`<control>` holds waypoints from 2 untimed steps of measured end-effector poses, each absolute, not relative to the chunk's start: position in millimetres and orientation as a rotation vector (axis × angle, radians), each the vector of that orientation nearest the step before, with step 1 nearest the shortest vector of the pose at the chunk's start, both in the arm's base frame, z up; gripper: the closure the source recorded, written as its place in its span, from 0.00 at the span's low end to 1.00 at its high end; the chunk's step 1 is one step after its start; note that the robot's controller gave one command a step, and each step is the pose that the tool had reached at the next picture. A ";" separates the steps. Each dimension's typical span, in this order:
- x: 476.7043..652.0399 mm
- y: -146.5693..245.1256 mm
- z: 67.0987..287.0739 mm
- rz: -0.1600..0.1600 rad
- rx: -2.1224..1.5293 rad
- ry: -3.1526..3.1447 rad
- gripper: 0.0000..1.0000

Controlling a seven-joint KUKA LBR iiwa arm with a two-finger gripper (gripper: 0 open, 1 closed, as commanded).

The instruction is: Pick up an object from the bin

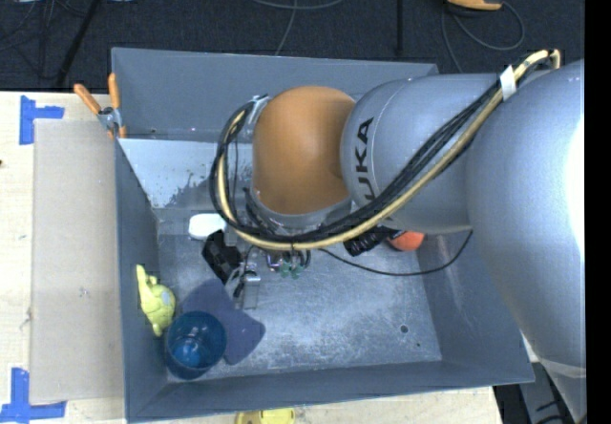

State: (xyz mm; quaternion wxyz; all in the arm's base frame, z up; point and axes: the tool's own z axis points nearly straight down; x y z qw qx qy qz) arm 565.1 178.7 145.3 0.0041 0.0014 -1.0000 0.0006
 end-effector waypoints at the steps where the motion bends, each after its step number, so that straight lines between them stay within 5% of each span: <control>1: 567.1 178.1 149.9 0.000 -0.001 -3.141 0.00; 2: 568.6 178.1 149.3 -0.001 0.001 -3.142 0.00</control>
Offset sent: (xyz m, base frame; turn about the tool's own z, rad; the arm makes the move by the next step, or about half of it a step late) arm 0.0444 -0.0122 -0.0448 -0.0285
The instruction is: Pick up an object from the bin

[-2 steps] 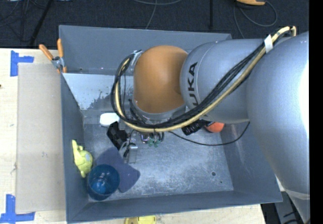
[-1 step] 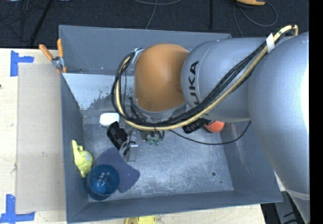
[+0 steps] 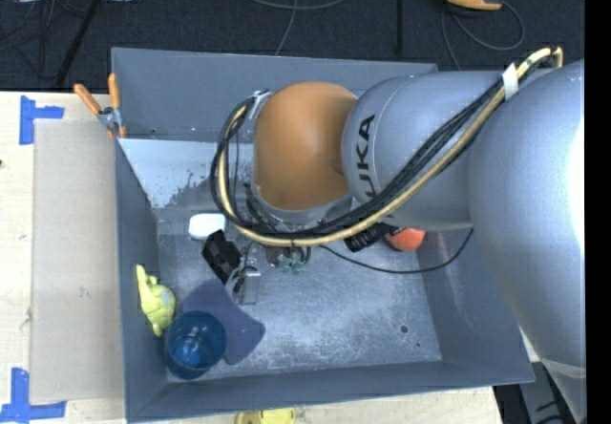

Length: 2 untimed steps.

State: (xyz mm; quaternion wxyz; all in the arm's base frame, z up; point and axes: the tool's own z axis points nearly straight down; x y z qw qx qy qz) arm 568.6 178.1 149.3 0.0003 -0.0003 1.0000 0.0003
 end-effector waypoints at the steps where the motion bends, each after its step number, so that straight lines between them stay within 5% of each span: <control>1: 573.1 145.1 121.1 0.001 -0.238 3.132 0.00; 2: 594.6 142.0 109.9 -0.006 -0.279 3.130 0.00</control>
Offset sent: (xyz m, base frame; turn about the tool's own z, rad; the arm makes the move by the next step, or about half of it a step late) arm 0.0492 0.0021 -0.0481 -0.0784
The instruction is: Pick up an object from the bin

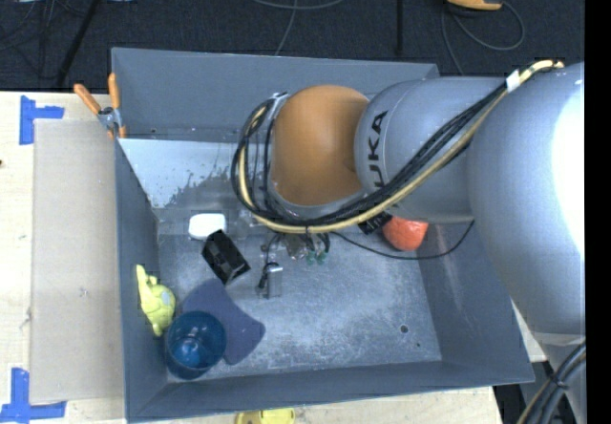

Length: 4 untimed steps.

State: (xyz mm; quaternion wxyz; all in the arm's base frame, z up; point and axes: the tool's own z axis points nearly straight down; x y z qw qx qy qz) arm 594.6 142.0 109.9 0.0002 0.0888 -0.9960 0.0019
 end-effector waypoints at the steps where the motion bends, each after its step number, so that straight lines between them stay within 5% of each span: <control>1: 598.1 169.1 114.5 -0.002 0.143 -3.139 0.00; 2: 596.1 185.4 117.6 0.000 0.403 -3.117 0.00; 4: 619.5 181.3 125.6 -0.001 0.603 -3.087 0.00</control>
Offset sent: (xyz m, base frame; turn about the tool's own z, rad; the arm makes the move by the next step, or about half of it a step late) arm -0.0043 0.0806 0.0149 0.0887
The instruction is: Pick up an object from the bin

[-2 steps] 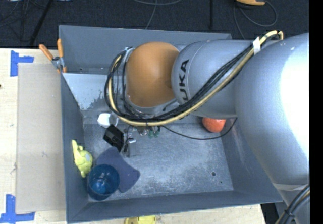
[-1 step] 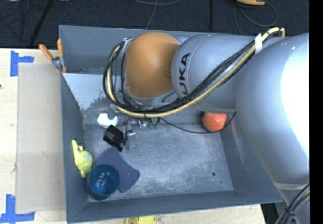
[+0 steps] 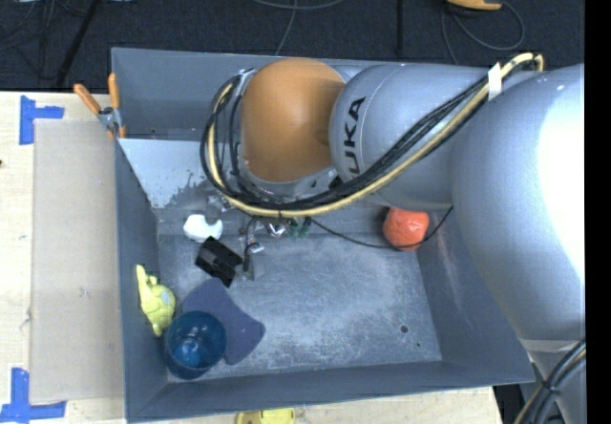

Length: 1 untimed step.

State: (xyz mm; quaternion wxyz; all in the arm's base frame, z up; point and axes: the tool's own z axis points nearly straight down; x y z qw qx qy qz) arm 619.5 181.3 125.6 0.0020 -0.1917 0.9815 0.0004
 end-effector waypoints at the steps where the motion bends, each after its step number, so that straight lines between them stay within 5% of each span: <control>1: 599.0 185.3 117.5 0.001 -0.554 3.091 0.00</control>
Offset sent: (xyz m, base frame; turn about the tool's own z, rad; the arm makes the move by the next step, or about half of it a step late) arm -0.0302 0.0139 -0.0111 -0.2271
